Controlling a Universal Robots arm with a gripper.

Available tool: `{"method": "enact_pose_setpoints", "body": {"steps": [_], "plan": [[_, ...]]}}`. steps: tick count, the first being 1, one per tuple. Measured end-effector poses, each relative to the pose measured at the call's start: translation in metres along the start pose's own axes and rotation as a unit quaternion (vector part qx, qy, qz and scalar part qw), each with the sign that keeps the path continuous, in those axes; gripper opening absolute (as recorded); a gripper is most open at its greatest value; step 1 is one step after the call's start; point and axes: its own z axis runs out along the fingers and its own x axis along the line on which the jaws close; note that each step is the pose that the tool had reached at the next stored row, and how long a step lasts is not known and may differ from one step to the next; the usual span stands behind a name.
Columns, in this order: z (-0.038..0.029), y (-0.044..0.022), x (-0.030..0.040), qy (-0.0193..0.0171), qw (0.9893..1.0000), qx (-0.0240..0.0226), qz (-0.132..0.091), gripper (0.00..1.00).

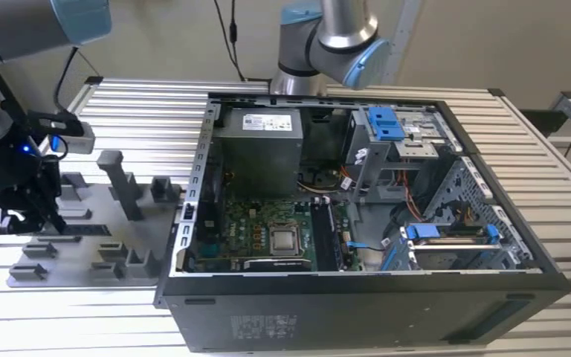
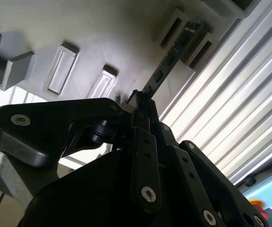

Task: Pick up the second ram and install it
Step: 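Pick up the second ram and move it above second insertion slot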

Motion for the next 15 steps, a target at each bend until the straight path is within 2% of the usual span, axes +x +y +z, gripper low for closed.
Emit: {"method": "enact_pose_setpoints", "body": {"steps": [15], "plan": [[-0.018,0.0,-0.0004,0.0,1.0,0.0002,0.0,0.14]]}}
